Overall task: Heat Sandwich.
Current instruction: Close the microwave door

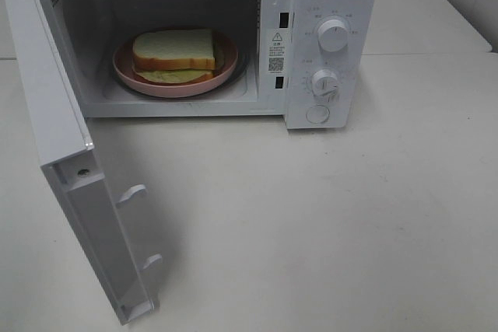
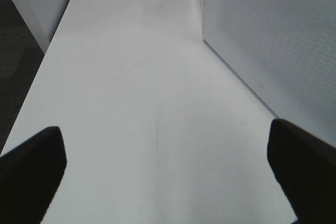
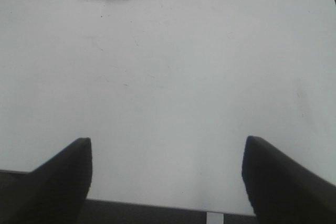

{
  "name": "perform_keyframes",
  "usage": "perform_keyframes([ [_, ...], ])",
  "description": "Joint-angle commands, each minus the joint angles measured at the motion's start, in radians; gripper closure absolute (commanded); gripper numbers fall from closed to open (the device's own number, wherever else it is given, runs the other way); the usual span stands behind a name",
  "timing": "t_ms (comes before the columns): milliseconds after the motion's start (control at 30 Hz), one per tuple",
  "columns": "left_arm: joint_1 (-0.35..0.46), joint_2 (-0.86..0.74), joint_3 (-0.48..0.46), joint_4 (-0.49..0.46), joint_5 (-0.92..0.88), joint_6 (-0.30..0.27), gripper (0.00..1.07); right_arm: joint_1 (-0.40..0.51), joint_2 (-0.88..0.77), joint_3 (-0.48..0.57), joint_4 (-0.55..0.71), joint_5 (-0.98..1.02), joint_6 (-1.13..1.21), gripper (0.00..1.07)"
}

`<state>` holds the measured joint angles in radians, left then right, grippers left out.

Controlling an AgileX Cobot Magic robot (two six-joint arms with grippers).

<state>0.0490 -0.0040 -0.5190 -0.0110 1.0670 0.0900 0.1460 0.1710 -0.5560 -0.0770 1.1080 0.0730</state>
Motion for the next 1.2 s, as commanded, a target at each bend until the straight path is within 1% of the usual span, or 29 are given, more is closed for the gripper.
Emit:
perform_keyframes([
  [33, 0.0, -0.019, -0.002, 0.002, -0.007, -0.004, 0.06, -0.033, -0.037, 0.019, 0.008, -0.037, -0.021, 0.31],
  [100, 0.0, -0.019, -0.002, 0.002, -0.007, -0.004, 0.06, -0.039, -0.047, 0.024, 0.007, -0.051, -0.023, 0.31],
  [167, 0.0, -0.019, -0.002, 0.002, -0.007, -0.004, 0.06, -0.06, -0.087, 0.062, 0.007, -0.11, -0.038, 0.32],
  [300, 0.0, -0.019, -0.002, 0.003, -0.007, -0.004, 0.06, -0.087, -0.127, 0.058, 0.009, -0.11, -0.04, 0.32],
  [400, 0.0, -0.019, -0.002, 0.003, -0.007, -0.004, 0.06, -0.087, -0.154, 0.058, 0.009, -0.11, -0.041, 0.32],
  [467, 0.0, -0.019, -0.002, 0.003, -0.007, -0.004, 0.06, -0.087, -0.203, 0.058, 0.009, -0.11, -0.04, 0.32],
  [1200, 0.0, -0.016, -0.002, 0.011, -0.008, -0.004, 0.06, -0.087, -0.201, 0.058, 0.008, -0.11, -0.035, 0.32],
])
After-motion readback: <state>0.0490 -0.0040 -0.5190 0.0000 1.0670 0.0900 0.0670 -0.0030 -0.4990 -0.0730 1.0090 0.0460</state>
